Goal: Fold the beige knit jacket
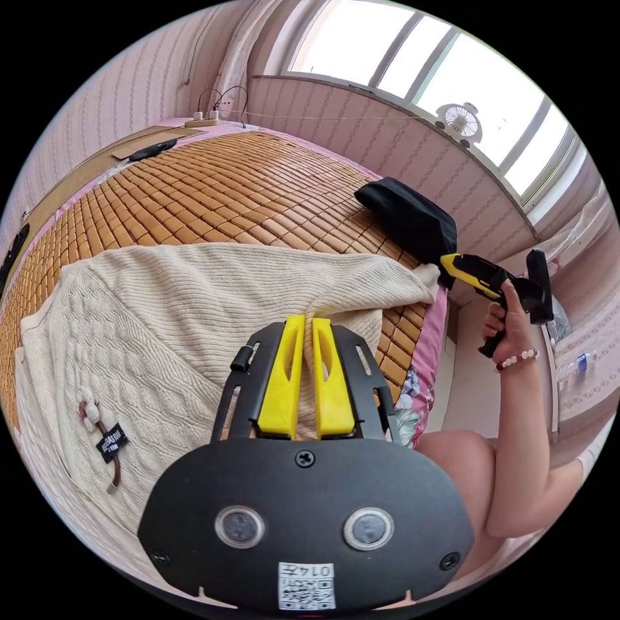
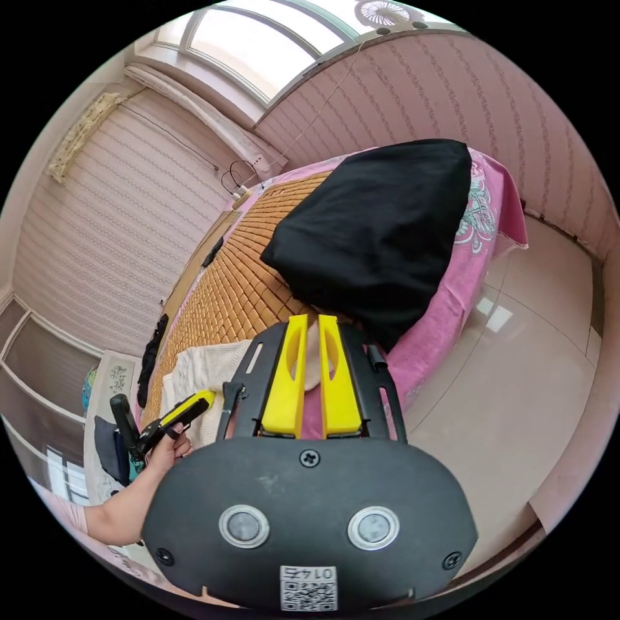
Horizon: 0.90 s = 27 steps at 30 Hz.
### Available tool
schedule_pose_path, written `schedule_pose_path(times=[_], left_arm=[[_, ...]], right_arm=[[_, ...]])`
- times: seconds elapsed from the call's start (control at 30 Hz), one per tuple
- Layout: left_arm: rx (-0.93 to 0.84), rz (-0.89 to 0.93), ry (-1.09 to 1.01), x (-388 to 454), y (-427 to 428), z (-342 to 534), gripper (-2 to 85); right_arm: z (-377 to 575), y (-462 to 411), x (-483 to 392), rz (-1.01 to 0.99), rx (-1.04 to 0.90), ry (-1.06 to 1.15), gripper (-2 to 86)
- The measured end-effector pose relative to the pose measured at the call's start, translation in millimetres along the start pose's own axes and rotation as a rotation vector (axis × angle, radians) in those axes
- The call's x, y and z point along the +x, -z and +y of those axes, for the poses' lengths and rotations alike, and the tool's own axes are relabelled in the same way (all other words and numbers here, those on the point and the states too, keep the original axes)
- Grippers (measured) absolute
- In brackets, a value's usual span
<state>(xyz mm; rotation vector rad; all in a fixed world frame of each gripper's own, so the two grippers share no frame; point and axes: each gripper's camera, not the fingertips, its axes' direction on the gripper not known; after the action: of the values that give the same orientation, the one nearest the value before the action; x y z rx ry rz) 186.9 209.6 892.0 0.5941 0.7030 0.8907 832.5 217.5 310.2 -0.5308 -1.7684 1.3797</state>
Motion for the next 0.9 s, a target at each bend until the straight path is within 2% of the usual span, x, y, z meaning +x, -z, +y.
schedule_pose_path(times=[0.1,0.2,0.3,0.37,0.43,0.53,0.6,0.7,0.9], left_arm=[[-0.002,0.006,-0.005,4,1,-4,0.3],[0.019,0.031,-0.027,11,10,-8,0.3],[0.068,0.064,-0.089,22,26,-13,0.5],[0.098,0.072,-0.131,31,34,-17,0.8],[0.109,0.051,-0.166,40,34,-22,1.5],[0.031,0.049,-0.178,47,15,-41,3.7],[0.037,0.013,-0.195,57,20,-59,4.5],[0.067,0.005,-0.269,81,37,-84,4.7],[-0.092,0.0,-0.455,145,18,-111,5.7]], right_arm=[[-12,-22,9,0.046,-0.159,-0.013,1.2],[-20,-23,16,-0.059,-0.195,0.026,0.3],[-21,11,38,-0.276,-0.086,0.009,0.1],[-16,52,60,-0.521,0.112,0.005,0.0],[-13,69,71,-0.58,0.237,0.011,0.0],[-12,62,91,-0.485,0.404,-0.076,0.1],[-14,41,107,-0.426,0.419,-0.156,0.4],[-38,5,114,-0.39,0.266,-0.145,1.6],[-79,-62,96,0.055,-0.082,-0.047,8.3]])
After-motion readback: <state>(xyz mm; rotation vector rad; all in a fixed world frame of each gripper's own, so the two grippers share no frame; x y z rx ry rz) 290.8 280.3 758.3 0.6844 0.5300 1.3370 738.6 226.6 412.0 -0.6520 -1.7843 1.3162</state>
